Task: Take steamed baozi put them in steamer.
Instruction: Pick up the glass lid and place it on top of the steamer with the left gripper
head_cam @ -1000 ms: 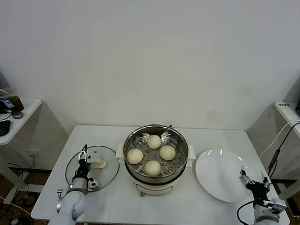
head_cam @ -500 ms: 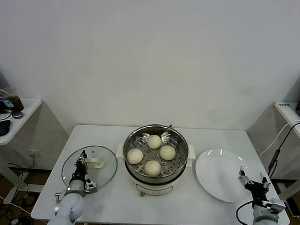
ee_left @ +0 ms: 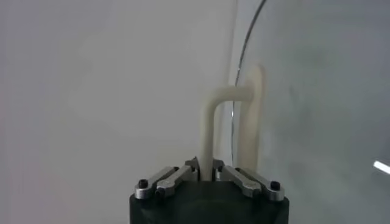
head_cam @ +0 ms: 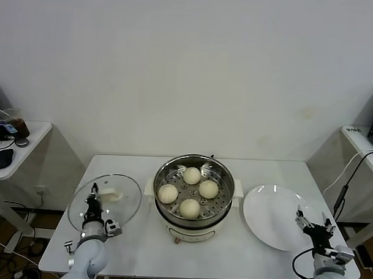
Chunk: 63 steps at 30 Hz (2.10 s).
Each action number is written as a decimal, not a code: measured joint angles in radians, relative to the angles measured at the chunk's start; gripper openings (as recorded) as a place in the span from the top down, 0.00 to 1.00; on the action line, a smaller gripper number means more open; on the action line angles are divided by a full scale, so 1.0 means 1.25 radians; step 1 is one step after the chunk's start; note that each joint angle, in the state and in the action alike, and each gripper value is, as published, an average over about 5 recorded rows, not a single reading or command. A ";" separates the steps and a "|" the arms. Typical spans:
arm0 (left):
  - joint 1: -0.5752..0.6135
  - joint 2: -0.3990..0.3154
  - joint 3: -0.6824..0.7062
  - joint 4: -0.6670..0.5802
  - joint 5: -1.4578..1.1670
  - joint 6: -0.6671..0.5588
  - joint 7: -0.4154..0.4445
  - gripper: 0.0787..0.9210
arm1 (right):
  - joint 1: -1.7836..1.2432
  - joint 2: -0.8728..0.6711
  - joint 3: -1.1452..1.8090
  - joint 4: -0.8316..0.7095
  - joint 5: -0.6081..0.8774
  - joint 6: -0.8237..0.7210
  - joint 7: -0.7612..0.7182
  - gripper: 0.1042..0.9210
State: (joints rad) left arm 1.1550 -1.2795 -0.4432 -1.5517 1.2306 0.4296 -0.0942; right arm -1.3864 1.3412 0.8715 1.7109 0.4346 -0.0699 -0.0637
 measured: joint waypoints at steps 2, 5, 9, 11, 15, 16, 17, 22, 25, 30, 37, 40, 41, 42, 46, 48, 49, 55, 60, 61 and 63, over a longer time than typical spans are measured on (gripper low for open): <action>0.005 -0.007 -0.003 -0.031 0.024 0.035 0.020 0.89 | 0.000 0.003 0.000 0.005 -0.002 -0.004 0.000 0.12; 0.014 -0.017 -0.006 -0.084 0.062 0.076 0.057 0.89 | 0.000 0.005 0.001 0.011 -0.004 -0.010 0.001 0.12; 0.021 -0.028 -0.001 -0.158 0.115 0.118 0.116 0.89 | -0.003 0.004 0.007 0.020 -0.001 -0.018 0.001 0.12; 0.023 -0.033 0.004 -0.193 0.141 0.134 0.148 0.89 | -0.006 0.002 0.010 0.024 0.000 -0.021 0.001 0.12; 0.028 -0.037 0.021 -0.258 0.189 0.158 0.208 0.89 | -0.012 -0.003 0.016 0.032 0.001 -0.025 0.001 0.12; 0.028 -0.038 0.027 -0.274 0.200 0.163 0.223 0.89 | -0.013 -0.004 0.017 0.034 0.001 -0.026 0.001 0.12; 0.028 -0.040 0.034 -0.290 0.210 0.167 0.237 0.89 | -0.014 -0.005 0.019 0.036 0.001 -0.026 0.001 0.12; 0.021 -0.049 0.078 -0.353 0.259 0.183 0.302 0.89 | -0.020 -0.007 0.023 0.041 -0.002 -0.028 0.000 0.12; 0.012 -0.055 0.111 -0.371 0.284 0.190 0.334 0.89 | -0.021 -0.006 0.023 0.041 -0.006 -0.029 0.000 0.12; -0.016 -0.072 0.175 -0.374 0.312 0.199 0.374 0.89 | -0.025 -0.002 0.024 0.044 -0.015 -0.030 -0.001 0.12; -0.075 -0.103 0.270 -0.360 0.320 0.207 0.423 0.89 | -0.030 0.007 0.029 0.037 -0.030 -0.026 -0.002 0.12; -0.100 -0.119 0.311 -0.353 0.317 0.209 0.437 0.89 | -0.030 0.010 0.032 0.034 -0.035 -0.026 -0.003 0.12; -0.107 -0.124 0.324 -0.350 0.315 0.209 0.440 0.89 | -0.030 0.011 0.033 0.033 -0.036 -0.026 -0.003 0.12; -0.115 -0.130 0.338 -0.347 0.313 0.210 0.442 0.89 | -0.029 0.012 0.034 0.031 -0.037 -0.026 -0.003 0.12; -0.147 -0.156 0.387 -0.329 0.296 0.211 0.442 0.89 | -0.027 0.013 0.037 0.026 -0.041 -0.025 -0.003 0.12; -0.159 -0.168 0.407 -0.317 0.285 0.212 0.436 0.89 | -0.027 0.013 0.040 0.025 -0.042 -0.025 -0.003 0.12; -0.163 -0.175 0.417 -0.310 0.280 0.212 0.431 0.89 | -0.027 0.014 0.041 0.024 -0.042 -0.025 -0.003 0.12; -0.176 -0.210 0.449 -0.262 0.263 0.213 0.392 0.89 | -0.028 0.013 0.046 0.020 -0.044 -0.022 -0.003 0.12; -0.176 -0.223 0.454 -0.224 0.274 0.213 0.362 0.89 | -0.023 0.016 0.046 0.018 -0.045 -0.022 -0.003 0.12; -0.176 -0.223 0.455 -0.217 0.279 0.213 0.357 0.89 | -0.022 0.017 0.046 0.018 -0.045 -0.022 -0.003 0.12; -0.174 -0.224 0.454 -0.205 0.290 0.213 0.349 0.89 | -0.020 0.018 0.045 0.018 -0.046 -0.022 -0.003 0.12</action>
State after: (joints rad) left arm 0.9369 -1.5598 0.1243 -1.8081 1.5935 0.6956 0.3423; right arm -1.4117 1.3641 0.9275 1.7330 0.3770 -0.0979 -0.0671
